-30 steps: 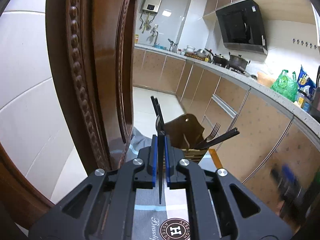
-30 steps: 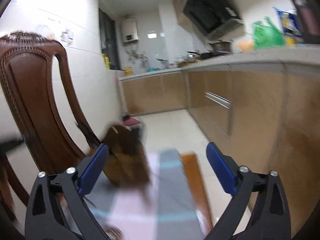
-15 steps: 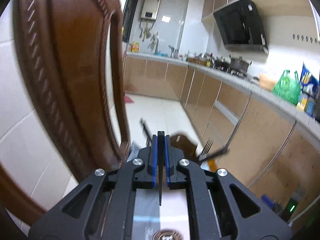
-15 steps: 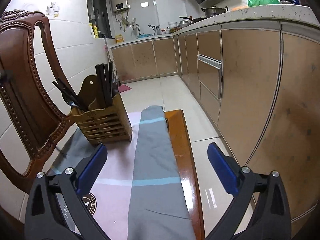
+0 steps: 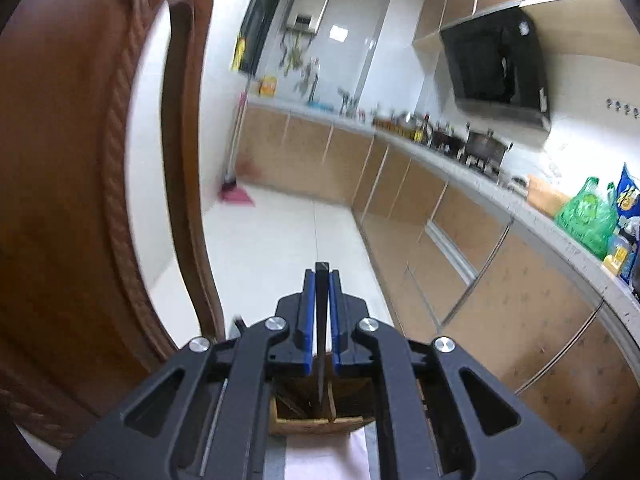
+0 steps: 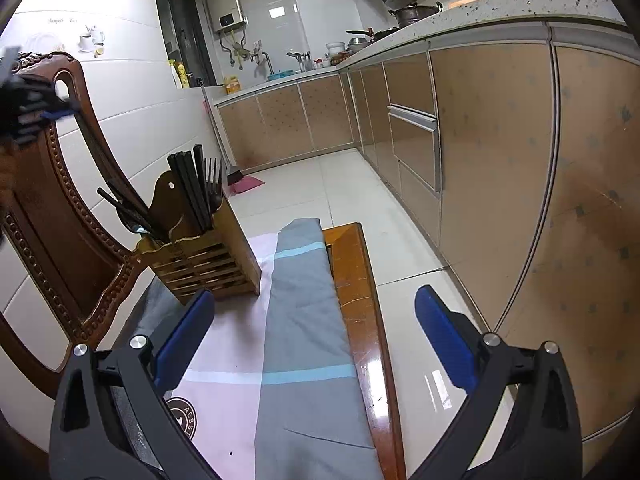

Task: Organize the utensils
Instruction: 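Open both grippers to release them and withdraw from the holder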

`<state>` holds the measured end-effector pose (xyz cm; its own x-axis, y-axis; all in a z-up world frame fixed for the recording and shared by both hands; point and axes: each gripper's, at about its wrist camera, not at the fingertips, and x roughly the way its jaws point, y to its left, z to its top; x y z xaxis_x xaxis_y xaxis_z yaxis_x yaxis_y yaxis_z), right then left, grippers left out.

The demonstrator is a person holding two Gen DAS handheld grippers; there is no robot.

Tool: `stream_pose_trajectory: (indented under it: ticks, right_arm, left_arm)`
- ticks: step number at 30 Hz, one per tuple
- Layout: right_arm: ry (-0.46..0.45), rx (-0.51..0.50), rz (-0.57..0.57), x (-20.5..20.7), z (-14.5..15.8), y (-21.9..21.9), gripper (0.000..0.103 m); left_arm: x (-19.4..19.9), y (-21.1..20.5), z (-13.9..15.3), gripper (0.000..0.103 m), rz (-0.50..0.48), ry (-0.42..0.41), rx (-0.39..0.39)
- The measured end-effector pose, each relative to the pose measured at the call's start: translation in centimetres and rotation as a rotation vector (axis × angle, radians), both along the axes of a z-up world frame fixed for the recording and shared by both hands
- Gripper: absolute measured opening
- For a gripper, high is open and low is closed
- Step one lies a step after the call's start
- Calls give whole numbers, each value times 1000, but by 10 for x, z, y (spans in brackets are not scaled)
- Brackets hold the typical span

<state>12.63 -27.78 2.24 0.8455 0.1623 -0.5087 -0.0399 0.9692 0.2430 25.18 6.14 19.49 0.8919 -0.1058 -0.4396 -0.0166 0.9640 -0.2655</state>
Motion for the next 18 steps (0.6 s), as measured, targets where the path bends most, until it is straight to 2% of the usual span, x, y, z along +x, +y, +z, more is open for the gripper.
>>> stream_pose_trajectory:
  ticks: [2,3,4,5,6,8,9,12,14,16,18]
  right_arm:
    - [2,-8,7,1,-1,2,98]
    - [5,-11,11,2,-1,3,98]
    - [6,-14,14,2,-1,4,98]
    - [9,-19,19,3,-2,6,98]
    - [13,-22,22,4,-2,7,98]
    - [18,-26,30,4,-3,10,98]
    - [18,-29,34,4,-3,12,98]
    - [23,-47,51,1,-2,20,98]
    - [22,-64,63,-3,-1,27,98]
    - [24,-90,74,-9,1,35,98]
    - [25,-113,81,-20,5,43,98]
  left_arm:
    - [11,-1,-31,7,-24,76,-9]
    - [9,-1,-45,13,-23,99,-1]
    - [5,-1,-56,37,-23,118,1]
    - [-7,-1,-68,54,-25,130,-6]
    - [-19,-1,-75,75,-23,130,-3]
    - [-56,-5,-94,82,-29,130,46]
    - [-69,-6,-101,90,-34,138,66]
    - [-124,-4,-133,98,-5,177,121]
    - [-147,-8,-148,98,13,245,144]
    - [-164,-16,-153,98,2,248,175]
    - [-179,-28,-153,98,5,225,242]
